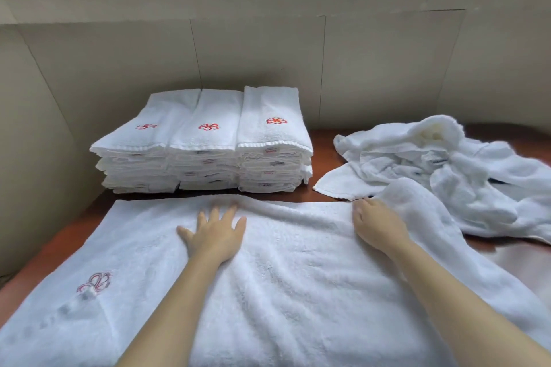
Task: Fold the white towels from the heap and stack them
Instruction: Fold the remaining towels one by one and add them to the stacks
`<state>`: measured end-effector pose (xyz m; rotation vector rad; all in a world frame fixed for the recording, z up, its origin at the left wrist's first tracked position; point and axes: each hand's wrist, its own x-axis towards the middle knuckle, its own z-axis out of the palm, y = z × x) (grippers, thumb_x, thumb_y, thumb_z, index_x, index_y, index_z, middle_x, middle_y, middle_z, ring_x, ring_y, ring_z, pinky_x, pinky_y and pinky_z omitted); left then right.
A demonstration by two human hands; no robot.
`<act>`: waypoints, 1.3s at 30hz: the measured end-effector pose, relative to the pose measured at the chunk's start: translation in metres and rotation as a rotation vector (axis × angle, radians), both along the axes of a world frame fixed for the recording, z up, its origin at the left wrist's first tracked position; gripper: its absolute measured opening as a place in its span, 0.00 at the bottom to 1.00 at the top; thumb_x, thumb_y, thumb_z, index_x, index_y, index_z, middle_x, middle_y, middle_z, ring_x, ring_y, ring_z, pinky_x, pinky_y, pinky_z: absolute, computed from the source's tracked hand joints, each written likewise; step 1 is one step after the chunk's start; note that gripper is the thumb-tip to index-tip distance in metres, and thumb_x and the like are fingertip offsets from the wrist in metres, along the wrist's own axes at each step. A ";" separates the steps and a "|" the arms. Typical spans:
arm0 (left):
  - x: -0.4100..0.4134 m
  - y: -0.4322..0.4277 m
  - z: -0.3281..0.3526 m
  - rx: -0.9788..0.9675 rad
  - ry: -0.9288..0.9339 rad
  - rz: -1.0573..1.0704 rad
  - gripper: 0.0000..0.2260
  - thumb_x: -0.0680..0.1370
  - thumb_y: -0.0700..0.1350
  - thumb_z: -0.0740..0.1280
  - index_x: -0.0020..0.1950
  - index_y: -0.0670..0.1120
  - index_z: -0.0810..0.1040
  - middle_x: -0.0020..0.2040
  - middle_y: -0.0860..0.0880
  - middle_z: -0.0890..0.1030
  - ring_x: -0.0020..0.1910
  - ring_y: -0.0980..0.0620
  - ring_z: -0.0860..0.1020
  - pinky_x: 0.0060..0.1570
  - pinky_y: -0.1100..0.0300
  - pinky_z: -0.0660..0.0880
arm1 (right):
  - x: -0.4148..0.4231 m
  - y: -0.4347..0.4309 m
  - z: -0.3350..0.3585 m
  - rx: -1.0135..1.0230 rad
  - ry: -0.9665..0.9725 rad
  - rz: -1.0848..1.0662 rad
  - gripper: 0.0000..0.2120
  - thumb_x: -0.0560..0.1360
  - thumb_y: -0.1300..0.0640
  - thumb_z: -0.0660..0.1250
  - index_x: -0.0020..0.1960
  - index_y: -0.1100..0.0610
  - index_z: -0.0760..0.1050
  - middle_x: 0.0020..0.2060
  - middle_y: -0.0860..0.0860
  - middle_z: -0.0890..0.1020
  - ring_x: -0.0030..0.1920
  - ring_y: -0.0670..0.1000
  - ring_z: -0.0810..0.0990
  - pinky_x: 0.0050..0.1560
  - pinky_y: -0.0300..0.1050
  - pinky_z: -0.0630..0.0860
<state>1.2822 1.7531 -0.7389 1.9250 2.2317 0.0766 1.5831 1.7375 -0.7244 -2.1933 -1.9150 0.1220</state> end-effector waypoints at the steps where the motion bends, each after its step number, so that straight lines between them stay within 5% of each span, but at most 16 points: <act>1: 0.000 0.004 0.001 0.021 0.004 0.010 0.23 0.80 0.62 0.43 0.76 0.64 0.50 0.79 0.52 0.49 0.77 0.48 0.48 0.69 0.34 0.45 | 0.007 0.000 0.001 0.081 -0.069 -0.049 0.16 0.78 0.57 0.54 0.65 0.55 0.69 0.65 0.53 0.72 0.65 0.56 0.69 0.64 0.52 0.67; 6: -0.005 0.019 0.009 0.296 -0.093 0.067 0.19 0.82 0.49 0.52 0.73 0.47 0.62 0.67 0.46 0.69 0.62 0.44 0.69 0.55 0.50 0.68 | 0.046 -0.005 0.010 0.057 -0.227 -0.296 0.32 0.71 0.63 0.60 0.73 0.51 0.57 0.70 0.49 0.66 0.73 0.59 0.56 0.70 0.61 0.55; 11: -0.013 0.029 0.016 0.209 -0.120 0.067 0.21 0.81 0.45 0.52 0.75 0.52 0.57 0.45 0.48 0.77 0.41 0.47 0.75 0.35 0.58 0.69 | 0.048 -0.001 0.010 -0.053 -0.334 -0.247 0.28 0.73 0.62 0.57 0.72 0.51 0.57 0.62 0.53 0.72 0.63 0.58 0.69 0.64 0.55 0.62; 16: -0.019 0.030 0.022 0.036 -0.161 -0.036 0.19 0.80 0.47 0.55 0.70 0.56 0.64 0.57 0.49 0.78 0.52 0.47 0.75 0.43 0.56 0.71 | 0.056 0.000 0.013 -0.134 -0.166 -0.171 0.33 0.72 0.61 0.58 0.75 0.53 0.50 0.62 0.54 0.74 0.59 0.57 0.75 0.51 0.49 0.73; 19: -0.021 0.027 0.023 0.050 -0.186 -0.059 0.13 0.77 0.41 0.55 0.59 0.52 0.69 0.46 0.50 0.78 0.45 0.49 0.74 0.41 0.55 0.70 | 0.058 -0.002 0.014 -0.148 -0.119 -0.188 0.27 0.72 0.61 0.58 0.70 0.52 0.58 0.53 0.53 0.77 0.52 0.57 0.76 0.43 0.48 0.72; 22: -0.018 0.023 0.020 0.129 -0.190 -0.028 0.09 0.75 0.39 0.56 0.51 0.51 0.69 0.42 0.50 0.76 0.42 0.49 0.72 0.35 0.58 0.66 | 0.050 -0.008 0.008 -0.068 -0.108 -0.222 0.25 0.73 0.62 0.57 0.69 0.51 0.61 0.55 0.54 0.75 0.53 0.58 0.76 0.42 0.47 0.70; 27: -0.014 0.016 0.018 0.512 -0.056 -0.099 0.06 0.73 0.43 0.65 0.37 0.48 0.71 0.48 0.51 0.71 0.50 0.50 0.67 0.45 0.58 0.64 | 0.020 -0.007 0.005 0.156 -0.269 -0.040 0.32 0.72 0.62 0.59 0.75 0.52 0.57 0.66 0.55 0.68 0.64 0.58 0.68 0.60 0.49 0.67; 30: -0.012 0.015 0.016 0.464 -0.127 -0.212 0.13 0.74 0.41 0.63 0.29 0.47 0.67 0.44 0.52 0.75 0.48 0.48 0.72 0.46 0.58 0.66 | 0.006 -0.002 -0.001 0.053 -0.185 0.137 0.38 0.73 0.64 0.58 0.78 0.47 0.46 0.76 0.52 0.54 0.76 0.54 0.51 0.74 0.55 0.50; 34: -0.007 0.014 0.021 0.256 -0.224 -0.223 0.08 0.73 0.37 0.60 0.49 0.50 0.69 0.48 0.52 0.73 0.45 0.49 0.73 0.37 0.55 0.70 | 0.005 0.001 0.001 -0.201 0.070 0.190 0.43 0.70 0.68 0.55 0.77 0.43 0.41 0.76 0.47 0.56 0.77 0.50 0.50 0.73 0.60 0.46; 37: -0.009 0.014 0.029 0.145 -0.183 -0.168 0.25 0.72 0.37 0.61 0.67 0.51 0.63 0.50 0.52 0.72 0.47 0.50 0.74 0.35 0.57 0.69 | 0.004 0.006 0.005 -0.163 -0.029 0.157 0.40 0.70 0.64 0.57 0.76 0.42 0.47 0.71 0.49 0.65 0.70 0.55 0.61 0.66 0.55 0.60; 39: -0.008 0.012 0.031 0.170 -0.092 -0.130 0.21 0.73 0.38 0.61 0.64 0.51 0.67 0.48 0.52 0.74 0.47 0.50 0.74 0.35 0.57 0.69 | -0.002 0.007 0.005 -0.087 -0.126 0.149 0.37 0.71 0.64 0.56 0.76 0.42 0.51 0.66 0.50 0.68 0.64 0.57 0.65 0.61 0.52 0.64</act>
